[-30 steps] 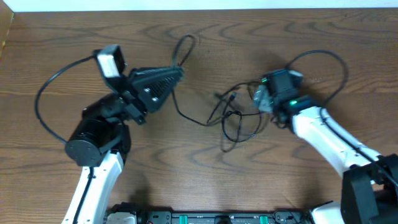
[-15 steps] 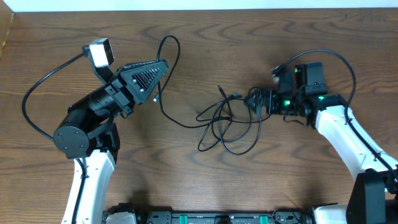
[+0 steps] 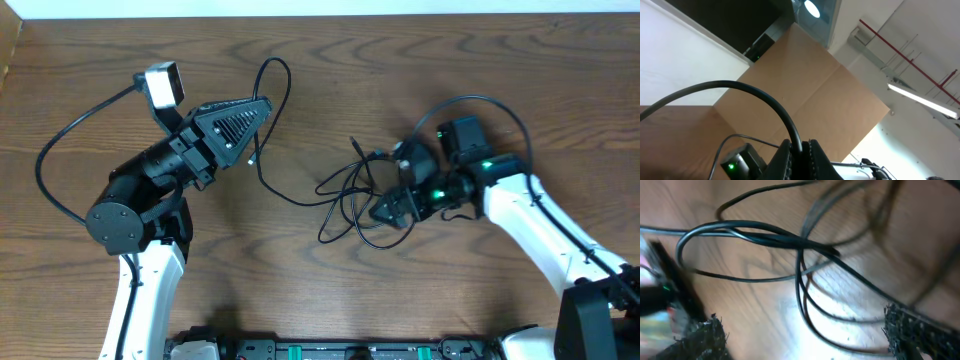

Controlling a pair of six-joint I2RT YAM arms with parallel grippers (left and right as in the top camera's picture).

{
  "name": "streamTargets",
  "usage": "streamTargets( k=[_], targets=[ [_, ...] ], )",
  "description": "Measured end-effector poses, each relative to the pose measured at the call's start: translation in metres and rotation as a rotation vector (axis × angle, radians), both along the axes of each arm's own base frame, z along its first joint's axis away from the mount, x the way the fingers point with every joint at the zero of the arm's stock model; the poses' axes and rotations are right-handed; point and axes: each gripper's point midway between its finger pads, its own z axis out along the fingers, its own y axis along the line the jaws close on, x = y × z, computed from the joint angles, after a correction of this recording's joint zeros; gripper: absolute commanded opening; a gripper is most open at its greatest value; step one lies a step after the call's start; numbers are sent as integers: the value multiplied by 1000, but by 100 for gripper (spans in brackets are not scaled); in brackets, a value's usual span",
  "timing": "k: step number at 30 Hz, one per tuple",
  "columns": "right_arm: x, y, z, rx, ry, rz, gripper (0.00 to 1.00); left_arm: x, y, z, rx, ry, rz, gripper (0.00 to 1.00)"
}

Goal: Untangle cables

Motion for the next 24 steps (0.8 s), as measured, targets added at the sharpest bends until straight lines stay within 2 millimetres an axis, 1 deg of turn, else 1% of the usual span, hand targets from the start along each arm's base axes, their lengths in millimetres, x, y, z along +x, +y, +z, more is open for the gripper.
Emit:
streamTargets(
  k=[1,4,6,10,11,12,13,14,15,16,17,18,20,23,24],
  targets=[
    [0,6,-1,-19,-53,50,99,0,0,0,1,0,0,8],
    [3,15,-6,-88,-166,139,97,0,0,0,1,0,-1,8],
    [4,19,-11,-139,-229,180,98,0,0,0,1,0,-1,8],
    [16,19,-24,-220,-349,203,99,0,0,0,1,0,-1,8],
    [22,18,-27,-230,-379,197,95,0,0,0,1,0,-1,8],
    [28,18,-31,-237,-403,191,87,0,0,0,2,0,-1,8],
    [33,18,-36,-246,-419,184,82,0,0,0,1,0,-1,8],
    [36,18,-43,-255,-420,179,73,0,0,0,2,0,-1,8],
    [37,17,-50,-265,-413,177,60,0,0,0,2,0,-2,8],
    [37,16,-58,-273,-402,174,36,0,0,-1,3,0,-3,8],
    [37,15,-64,-283,-392,176,16,-1,0,-1,4,0,-3,8],
    [37,14,-72,-292,-380,178,1,0,0,-1,4,0,-3,8],
    [35,11,-82,-316,-357,177,1,-1,0,-1,4,0,-4,8],
    [37,1,-85,-367,-346,147,1,-1,-1,-1,5,0,-4,8],
    [39,-7,-85,-405,-343,119,1,-1,-1,-1,8,1,-6,8]
  ],
)
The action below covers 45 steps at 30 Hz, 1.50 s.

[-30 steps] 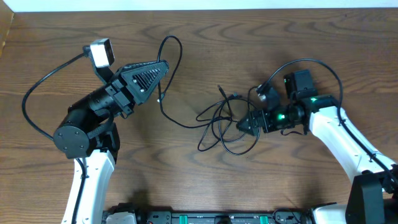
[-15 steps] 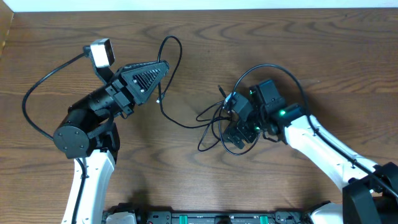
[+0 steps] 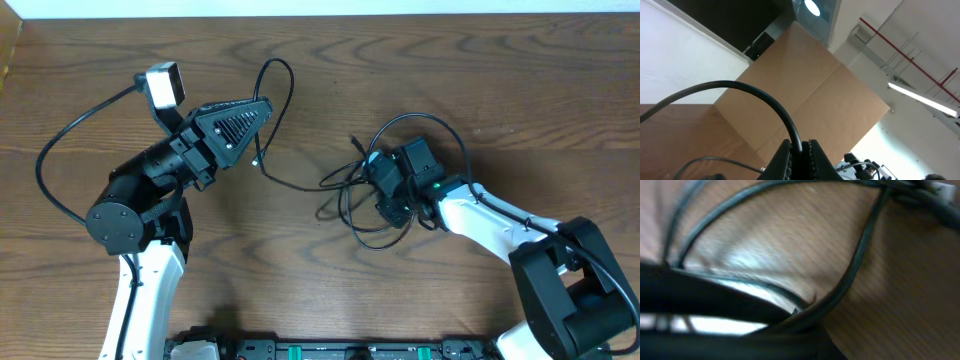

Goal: Untangle cables

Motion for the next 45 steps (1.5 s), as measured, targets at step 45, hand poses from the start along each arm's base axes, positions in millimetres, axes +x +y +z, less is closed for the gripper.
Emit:
streamTargets(
  k=[45],
  targets=[
    [13,-245,635,58,-1601,-693,1,87,60,-239,189,435,-104,8]
  ],
)
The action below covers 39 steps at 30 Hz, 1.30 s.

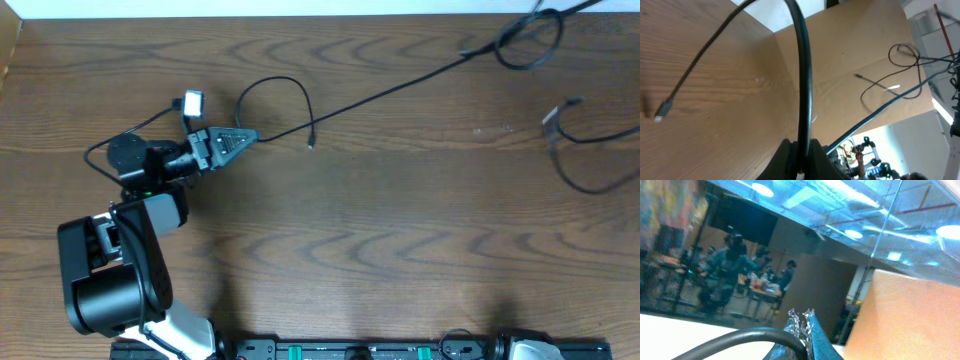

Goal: Untangle cables

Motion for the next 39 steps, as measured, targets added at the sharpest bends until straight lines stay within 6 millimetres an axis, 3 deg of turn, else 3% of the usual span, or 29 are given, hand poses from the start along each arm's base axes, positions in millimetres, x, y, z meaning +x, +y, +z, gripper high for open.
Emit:
streamTargets(
  k=[10,16,21,22,23,24,29,31,32,36,39],
  targets=[
    [29,-24,-11,-144,58,-161,1,5,56,0,4,-4,142,8],
    [28,-37,-19,-99,89,-209,1,4,101,-1,3,0,268,8],
    [40,-21,-68,75,243,-41,1,3,120,-1,-7,16,320,9],
    [45,-12,-84,118,297,23,1,3,119,-1,-13,26,320,15],
    [49,-5,-93,141,324,68,1,3,118,-2,-18,36,318,23],
    [53,5,-105,171,358,127,1,2,116,-3,-26,51,312,38],
    [70,62,-152,250,475,404,1,0,91,-10,-53,109,252,54],
    [74,84,-168,260,507,481,1,-1,74,-12,-52,114,208,64],
    [76,95,-178,265,526,520,1,-2,66,-13,-52,118,186,77],
    [81,125,-218,313,605,614,1,-5,24,-14,-37,101,72,93],
    [80,141,-260,469,730,644,1,-11,-7,-14,-23,77,-18,94]
  ],
)
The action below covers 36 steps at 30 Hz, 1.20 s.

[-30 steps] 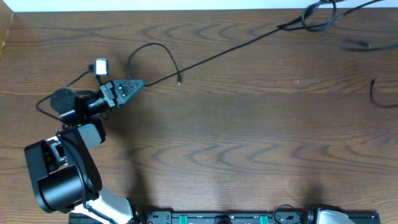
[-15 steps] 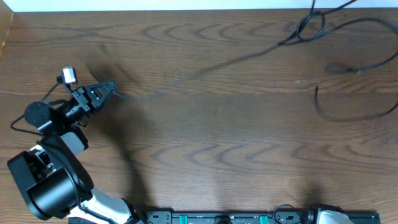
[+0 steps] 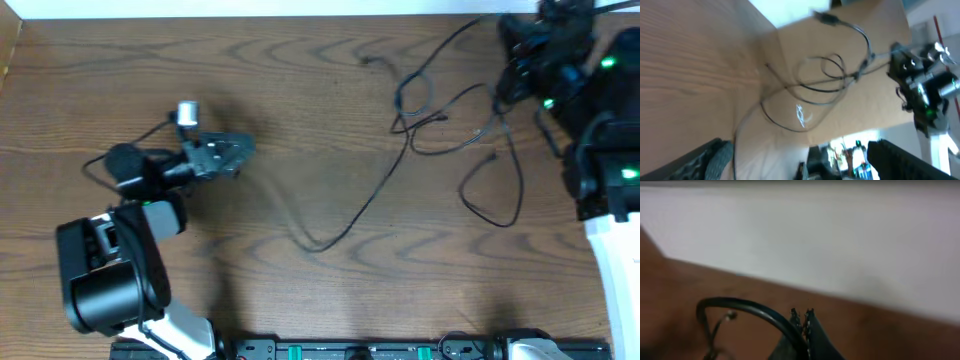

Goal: Untangle cables

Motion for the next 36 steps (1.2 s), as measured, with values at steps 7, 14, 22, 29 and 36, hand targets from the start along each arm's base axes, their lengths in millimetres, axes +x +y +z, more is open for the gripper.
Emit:
streamTargets(
  k=[7,14,22,29,36],
  targets=[
    [-6,25,-122,176,505,-53,1,-11,-52,1,13,-56,-125,94],
    [-10,27,-157,199,644,-88,1,1,-77,3,-7,-33,-66,94],
    [-16,26,-161,191,675,-91,1,27,-91,4,-62,66,94,95],
    [-20,26,-165,187,695,-93,1,32,-104,-10,-46,207,159,95],
    [-24,26,-168,175,712,-90,1,30,-96,-6,31,273,246,95]
  ],
)
